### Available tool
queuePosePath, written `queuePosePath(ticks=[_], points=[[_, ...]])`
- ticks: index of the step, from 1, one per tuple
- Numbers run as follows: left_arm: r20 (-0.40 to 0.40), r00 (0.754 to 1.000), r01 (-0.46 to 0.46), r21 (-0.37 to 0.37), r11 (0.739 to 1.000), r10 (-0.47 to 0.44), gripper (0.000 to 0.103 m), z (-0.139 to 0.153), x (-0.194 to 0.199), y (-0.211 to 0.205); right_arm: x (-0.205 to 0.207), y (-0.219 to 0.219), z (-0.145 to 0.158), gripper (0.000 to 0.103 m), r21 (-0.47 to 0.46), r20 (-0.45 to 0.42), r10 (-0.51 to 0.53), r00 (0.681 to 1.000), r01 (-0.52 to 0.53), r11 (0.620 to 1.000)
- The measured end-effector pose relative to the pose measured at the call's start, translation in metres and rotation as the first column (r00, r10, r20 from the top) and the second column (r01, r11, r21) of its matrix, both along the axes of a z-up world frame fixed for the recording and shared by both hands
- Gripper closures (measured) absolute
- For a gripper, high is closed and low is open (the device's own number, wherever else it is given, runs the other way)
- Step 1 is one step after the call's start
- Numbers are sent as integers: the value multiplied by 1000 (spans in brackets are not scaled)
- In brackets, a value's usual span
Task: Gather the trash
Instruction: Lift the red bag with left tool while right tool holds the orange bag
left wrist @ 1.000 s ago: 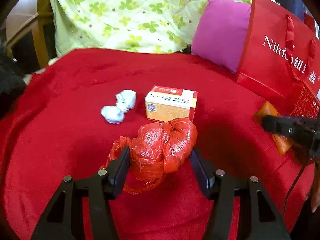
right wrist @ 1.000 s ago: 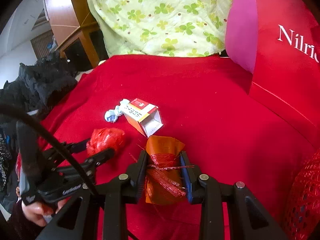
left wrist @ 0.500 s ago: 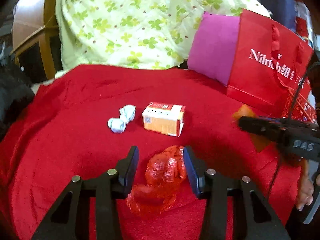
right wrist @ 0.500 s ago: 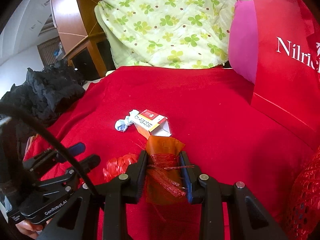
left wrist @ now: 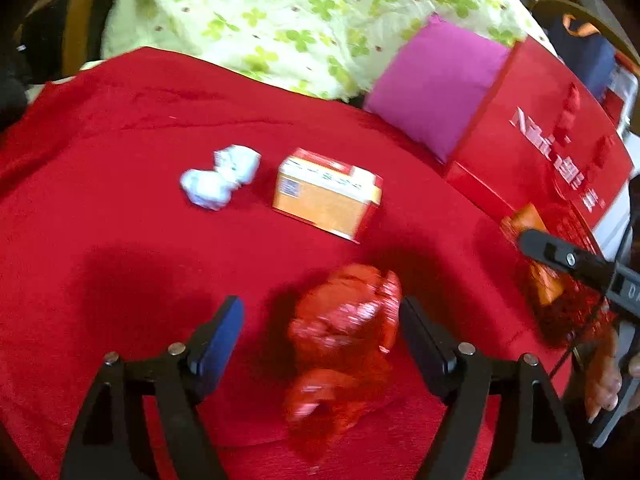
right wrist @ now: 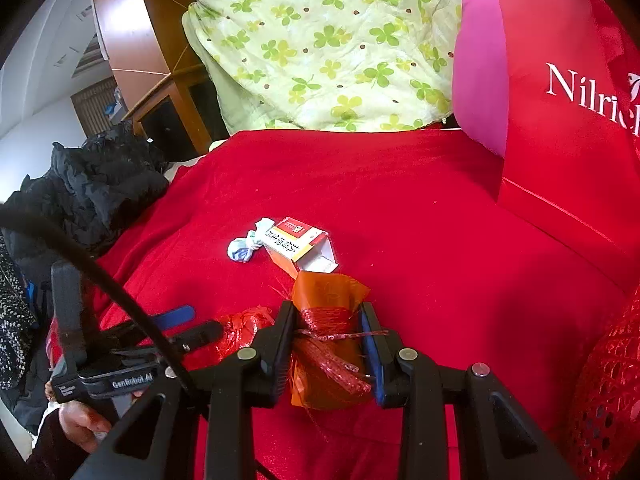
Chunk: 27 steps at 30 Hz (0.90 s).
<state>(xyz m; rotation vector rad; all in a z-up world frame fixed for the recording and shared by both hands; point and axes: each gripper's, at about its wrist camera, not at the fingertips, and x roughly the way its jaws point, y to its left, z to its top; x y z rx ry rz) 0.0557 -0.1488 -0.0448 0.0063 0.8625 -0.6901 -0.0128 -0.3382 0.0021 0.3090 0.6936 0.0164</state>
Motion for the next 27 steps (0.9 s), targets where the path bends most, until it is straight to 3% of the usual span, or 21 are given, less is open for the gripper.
queuePosePath(ticks=[3,9,12,20,27], points=[[28,999,30,66,997,-32,23,-6,-5,-15,0,0,-1,69,-2,-3,1,1000,-1,1000],[27,1000,4,95,995,-7,23,-18,0,-22,-1,-3,-2,69,-10,-6,-10,1000,10,1000],[33,999,2,90,996,-5,45,-18,1,-21,-1,-2,-3,69,-14,-9,-11,1000,11,1000],[101,995,-40,118,992,28,48,-4,-5,-18,-3,1,-2,69,-34,6,-5,1000,5,999],[208,976,-103,164,981,67,49,22,-20,-10,-5,4,2,69,-42,29,7,1000,-6,999]])
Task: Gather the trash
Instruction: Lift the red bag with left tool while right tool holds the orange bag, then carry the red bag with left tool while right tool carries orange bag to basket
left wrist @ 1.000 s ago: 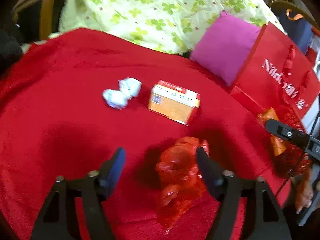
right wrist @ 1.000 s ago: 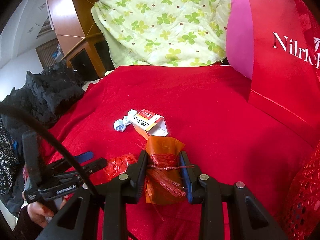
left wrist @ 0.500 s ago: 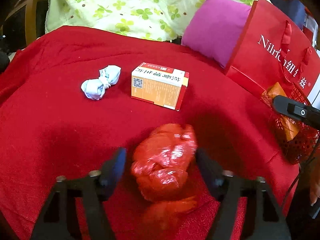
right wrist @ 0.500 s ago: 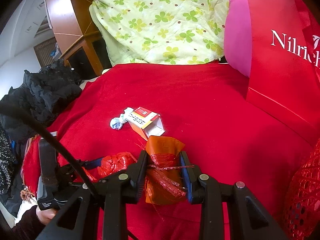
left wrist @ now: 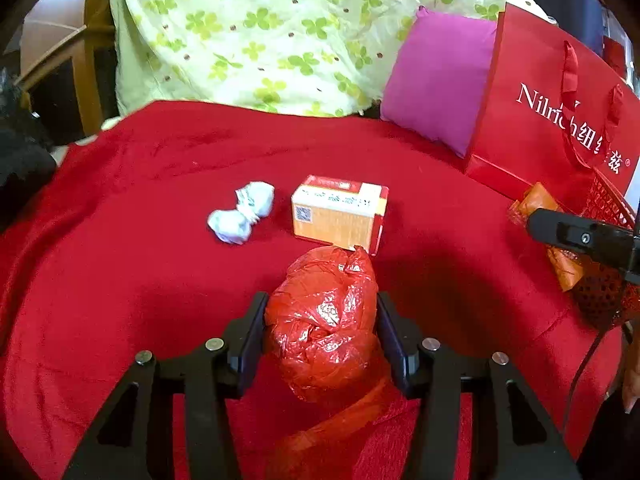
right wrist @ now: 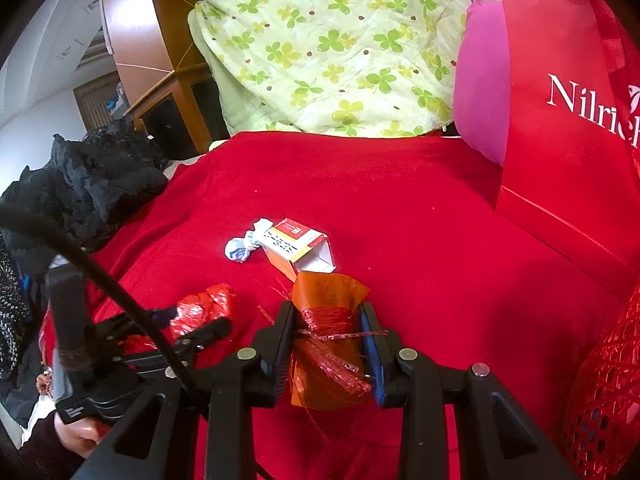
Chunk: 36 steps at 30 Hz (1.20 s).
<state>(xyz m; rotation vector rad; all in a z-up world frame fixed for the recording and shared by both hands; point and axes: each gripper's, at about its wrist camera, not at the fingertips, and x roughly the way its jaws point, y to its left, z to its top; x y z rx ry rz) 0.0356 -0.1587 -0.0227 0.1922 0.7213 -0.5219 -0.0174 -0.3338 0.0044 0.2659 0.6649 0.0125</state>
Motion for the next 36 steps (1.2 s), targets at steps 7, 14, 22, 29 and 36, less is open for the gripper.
queuePosePath(ticks=[7,14,22,29,36], points=[[64,997,-45,35,998,43,48,21,-17,1,-5,6,9,69,-10,32,18,999,-18,1000],[173,984,-49,64,997,38,48,49,-42,-13,-18,10,21,69,-41,83,39,996,-36,999],[218,976,-35,70,997,19,48,69,-67,-32,-29,-3,29,69,-42,117,23,993,-18,999],[230,973,-5,94,996,-17,48,78,-81,-55,-44,-19,40,69,-21,161,2,987,2,1000],[254,966,24,117,993,-53,48,88,-97,-75,-59,-35,54,69,12,211,-23,977,21,1000]])
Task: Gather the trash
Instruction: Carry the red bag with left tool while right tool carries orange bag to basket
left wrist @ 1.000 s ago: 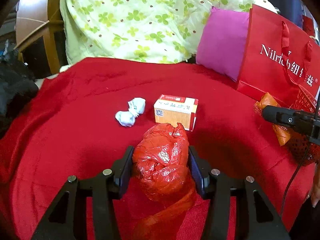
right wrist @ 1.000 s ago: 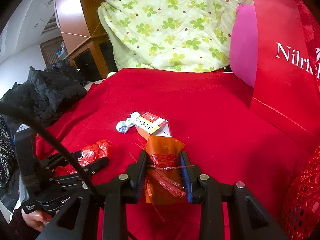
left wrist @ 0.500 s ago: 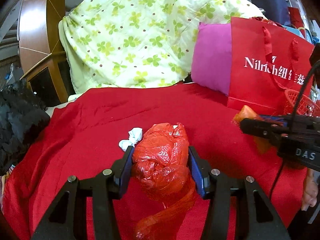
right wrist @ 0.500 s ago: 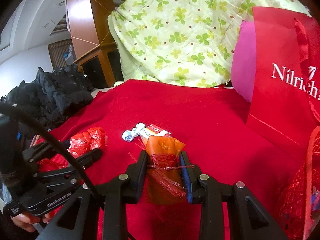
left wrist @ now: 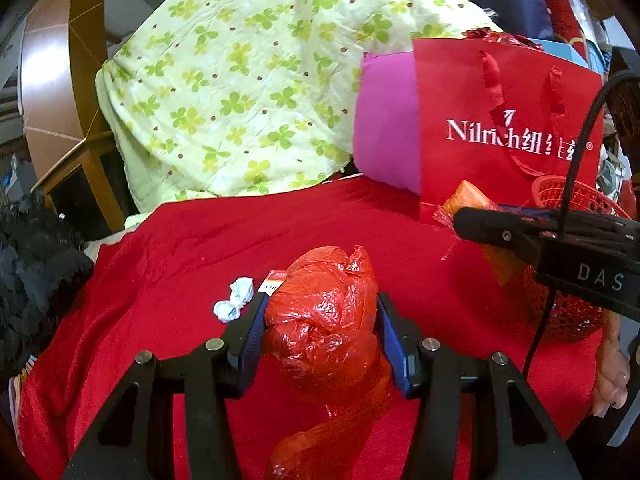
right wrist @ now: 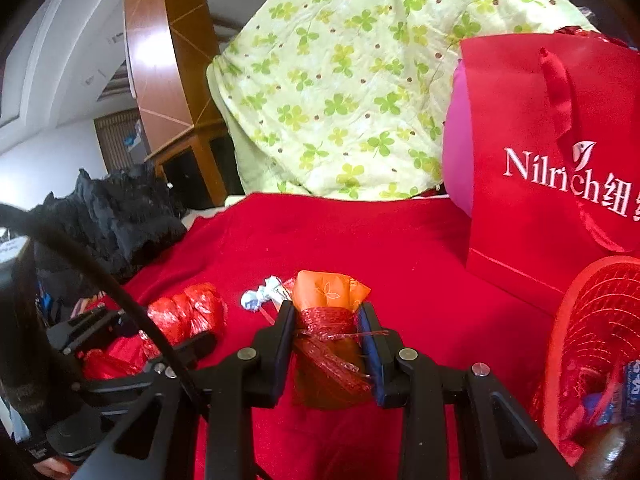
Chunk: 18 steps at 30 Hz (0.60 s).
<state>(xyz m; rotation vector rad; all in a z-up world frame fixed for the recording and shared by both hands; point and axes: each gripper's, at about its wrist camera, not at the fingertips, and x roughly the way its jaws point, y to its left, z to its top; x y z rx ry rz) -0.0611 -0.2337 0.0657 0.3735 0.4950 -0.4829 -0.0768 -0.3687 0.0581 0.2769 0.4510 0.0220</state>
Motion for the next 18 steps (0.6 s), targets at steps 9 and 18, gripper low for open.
queuePosePath(ticks=[9,18], points=[[31,999,33,28,999,-34,48,14,-17,-22,-21,-18,14,69,37,61,-25,998,22,999],[52,996,73,40,997,-75,48,25,-34,-44,-40,-39,25,69,66,111,-68,991,60,996]])
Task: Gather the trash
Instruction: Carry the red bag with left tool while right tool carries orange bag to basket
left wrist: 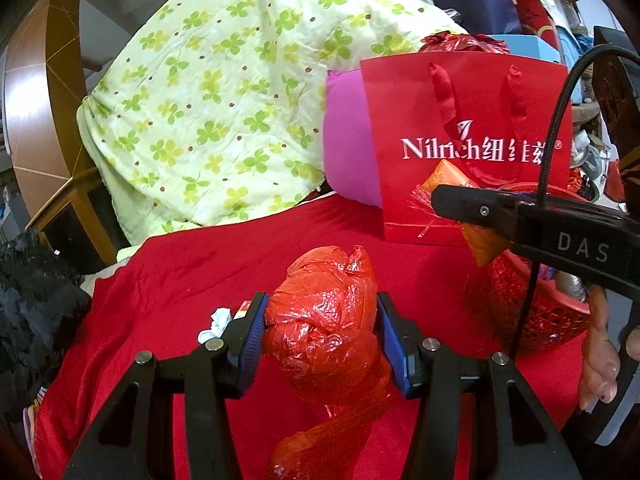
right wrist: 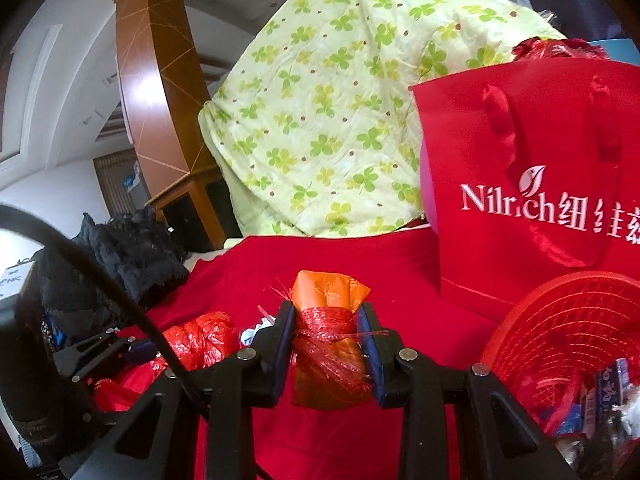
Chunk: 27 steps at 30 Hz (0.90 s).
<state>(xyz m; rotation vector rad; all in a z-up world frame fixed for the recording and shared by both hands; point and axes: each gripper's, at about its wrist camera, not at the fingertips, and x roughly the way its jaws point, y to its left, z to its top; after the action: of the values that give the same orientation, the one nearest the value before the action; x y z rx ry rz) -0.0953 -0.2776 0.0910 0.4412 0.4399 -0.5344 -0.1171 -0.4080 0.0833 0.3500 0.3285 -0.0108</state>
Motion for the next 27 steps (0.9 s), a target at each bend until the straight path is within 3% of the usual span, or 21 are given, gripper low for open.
queuePosePath(ticks=[9,19,27], points=[[-5,998,61,-26,998,-61,48,10,-14,-21,-21,-27,5,69,37,32,-46,998,45,998],[-112,979,147,-177,973,-169,48,17,-13,-34,-48,-63,6,69,82,55,-105,993,100,992],[-142,958,215,-226,950,-250,48,17,-21,-58,-82,-111,4,69,160,77,-186,980,172,972]])
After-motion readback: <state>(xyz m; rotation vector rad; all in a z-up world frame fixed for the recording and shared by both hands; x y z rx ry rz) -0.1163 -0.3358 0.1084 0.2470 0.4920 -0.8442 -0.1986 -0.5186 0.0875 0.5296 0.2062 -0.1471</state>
